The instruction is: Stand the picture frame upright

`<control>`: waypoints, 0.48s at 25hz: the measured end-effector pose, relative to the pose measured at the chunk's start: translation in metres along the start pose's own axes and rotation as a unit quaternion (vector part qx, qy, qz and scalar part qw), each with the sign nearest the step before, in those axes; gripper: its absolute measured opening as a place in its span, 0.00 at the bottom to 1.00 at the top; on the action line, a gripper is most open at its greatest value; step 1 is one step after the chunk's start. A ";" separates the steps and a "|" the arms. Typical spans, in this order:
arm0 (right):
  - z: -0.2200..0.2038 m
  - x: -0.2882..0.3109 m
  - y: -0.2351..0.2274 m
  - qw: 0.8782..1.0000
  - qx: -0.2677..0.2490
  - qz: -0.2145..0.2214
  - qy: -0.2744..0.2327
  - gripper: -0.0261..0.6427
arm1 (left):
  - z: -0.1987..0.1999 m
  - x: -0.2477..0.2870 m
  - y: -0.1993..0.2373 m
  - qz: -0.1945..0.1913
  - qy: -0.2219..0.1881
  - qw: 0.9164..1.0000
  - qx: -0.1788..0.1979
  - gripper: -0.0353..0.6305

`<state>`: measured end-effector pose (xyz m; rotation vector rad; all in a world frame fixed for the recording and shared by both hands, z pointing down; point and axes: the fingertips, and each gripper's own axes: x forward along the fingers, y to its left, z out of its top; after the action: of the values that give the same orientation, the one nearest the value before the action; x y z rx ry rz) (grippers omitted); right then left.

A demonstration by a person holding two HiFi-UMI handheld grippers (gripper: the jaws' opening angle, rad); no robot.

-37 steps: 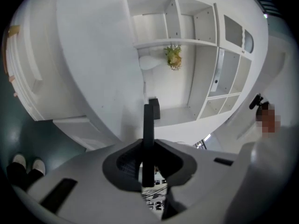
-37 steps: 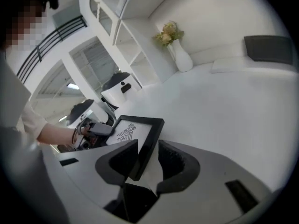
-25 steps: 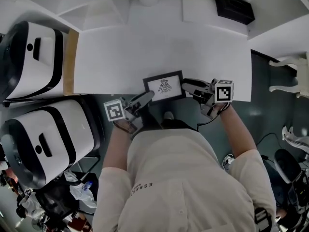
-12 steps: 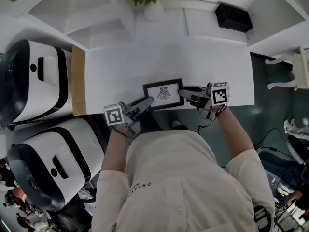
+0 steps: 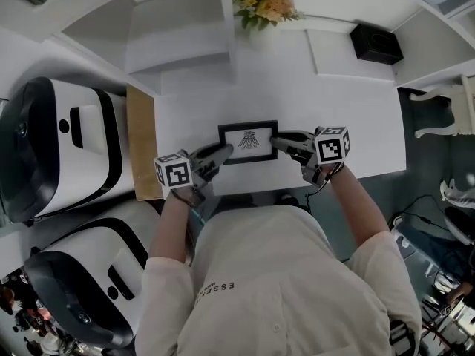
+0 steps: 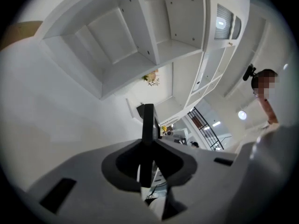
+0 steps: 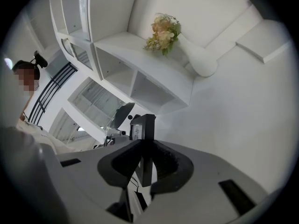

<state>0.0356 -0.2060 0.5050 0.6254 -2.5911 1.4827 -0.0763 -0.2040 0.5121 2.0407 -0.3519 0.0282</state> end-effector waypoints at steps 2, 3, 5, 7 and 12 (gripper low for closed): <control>0.010 0.017 -0.003 1.000 -0.011 -0.013 0.000 0.17 | 0.014 -0.008 0.012 0.008 0.003 1.000 0.011 0.16; 0.014 0.024 -0.005 1.000 -0.018 -0.021 0.000 0.17 | 0.020 -0.011 0.018 0.013 0.005 1.000 0.020 0.16; 0.023 0.038 -0.010 0.999 -0.036 -0.036 0.002 0.17 | 0.031 -0.015 0.031 0.025 0.011 0.999 0.043 0.16; 0.031 0.048 -0.016 0.997 -0.052 -0.054 0.005 0.17 | 0.041 -0.016 0.043 0.038 0.020 0.997 0.070 0.16; 0.044 0.062 -0.035 0.992 -0.077 -0.095 0.012 0.17 | 0.058 -0.010 0.064 0.053 0.041 0.993 0.100 0.17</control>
<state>-0.0023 -0.2775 0.5274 0.8033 -2.5160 1.2130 -0.1102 -0.2797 0.5380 2.2099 -0.4188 0.2203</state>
